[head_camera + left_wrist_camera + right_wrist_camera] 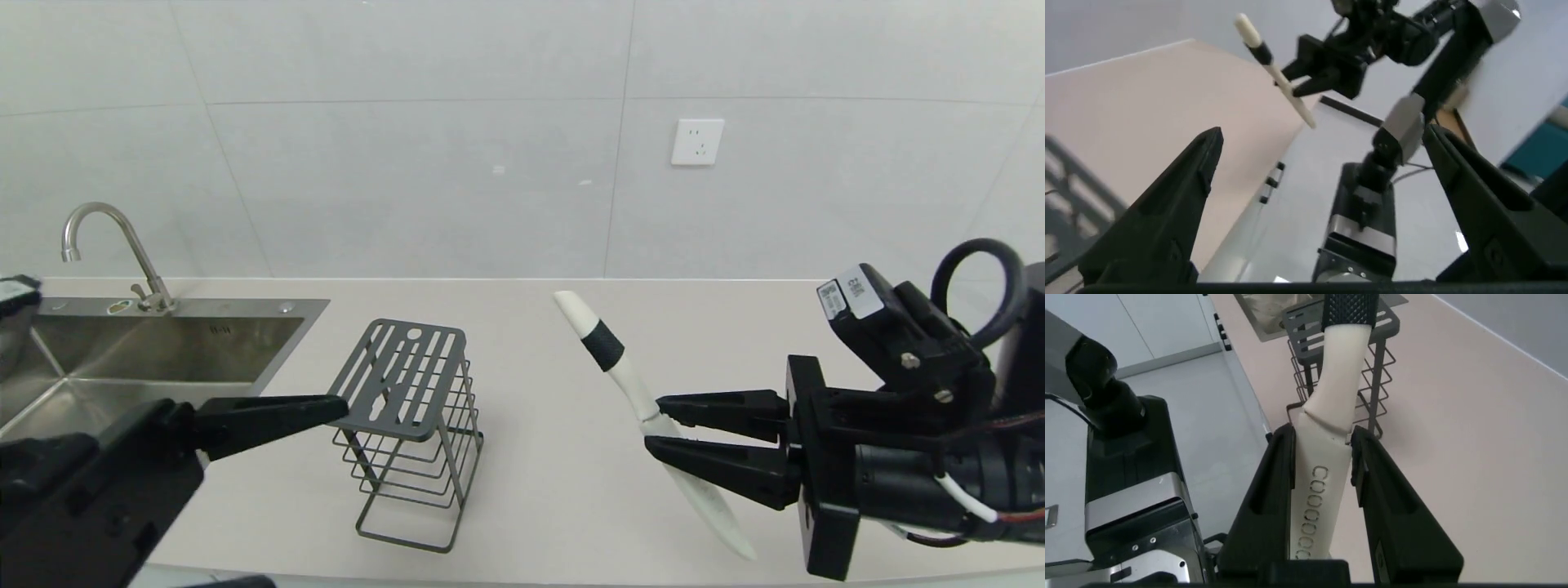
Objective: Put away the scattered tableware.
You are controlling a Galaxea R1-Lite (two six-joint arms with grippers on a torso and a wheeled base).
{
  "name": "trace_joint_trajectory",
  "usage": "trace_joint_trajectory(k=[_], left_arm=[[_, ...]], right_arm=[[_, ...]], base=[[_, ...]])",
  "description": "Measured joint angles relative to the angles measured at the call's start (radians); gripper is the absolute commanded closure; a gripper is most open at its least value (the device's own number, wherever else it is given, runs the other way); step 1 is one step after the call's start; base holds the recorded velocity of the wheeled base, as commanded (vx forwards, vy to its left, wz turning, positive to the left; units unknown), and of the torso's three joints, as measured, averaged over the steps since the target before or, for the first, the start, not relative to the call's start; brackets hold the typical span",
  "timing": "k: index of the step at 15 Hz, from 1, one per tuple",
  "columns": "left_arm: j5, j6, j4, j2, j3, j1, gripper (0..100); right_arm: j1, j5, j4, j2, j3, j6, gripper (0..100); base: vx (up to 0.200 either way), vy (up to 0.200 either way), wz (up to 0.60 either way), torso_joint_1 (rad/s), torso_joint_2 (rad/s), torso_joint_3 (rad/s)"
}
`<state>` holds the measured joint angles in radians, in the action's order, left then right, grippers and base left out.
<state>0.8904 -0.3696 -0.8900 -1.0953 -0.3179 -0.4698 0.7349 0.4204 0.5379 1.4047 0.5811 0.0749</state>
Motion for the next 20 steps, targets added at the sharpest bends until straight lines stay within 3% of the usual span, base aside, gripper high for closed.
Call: trace_joint_trajectory(k=[6,8,10,13,15,20], left_arm=[[-0.179,0.007,-0.277,-0.283,-0.052,-0.181,0],[-0.251,0.006,-0.353,-0.384,-0.101,-0.248,0],[-0.277,0.006,-0.43,-0.482,-0.167,-0.303,0],[-0.323,0.005,-0.539,-0.6,-0.232,-0.334,0],[-0.342,-0.008,-0.662,-0.677,-0.247,-0.337,0],[-0.382,-0.035,-0.68,-0.774,-0.319,-0.337,0]], right_arm=[[-0.007,-0.006,0.0,-0.001,0.044,-0.009,100],[-0.011,-0.007,-0.001,-0.003,0.044,-0.01,100],[-0.017,-0.007,-0.001,-0.005,0.044,-0.01,100],[-0.019,-0.007,-0.001,-0.006,0.049,-0.01,100],[-0.02,-0.007,-0.002,-0.006,0.047,-0.01,100],[-0.019,-0.006,0.0,-0.006,0.049,-0.009,100]], base=[[0.0,0.0,0.0,0.0,0.0,0.0],[0.0,0.0,0.0,0.0,0.0,0.0],[0.0,0.0,0.0,0.0,0.0,0.0],[0.0,0.0,0.0,0.0,0.0,0.0],[0.0,0.0,0.0,0.0,0.0,0.0],[0.0,0.0,0.0,0.0,0.0,0.0]])
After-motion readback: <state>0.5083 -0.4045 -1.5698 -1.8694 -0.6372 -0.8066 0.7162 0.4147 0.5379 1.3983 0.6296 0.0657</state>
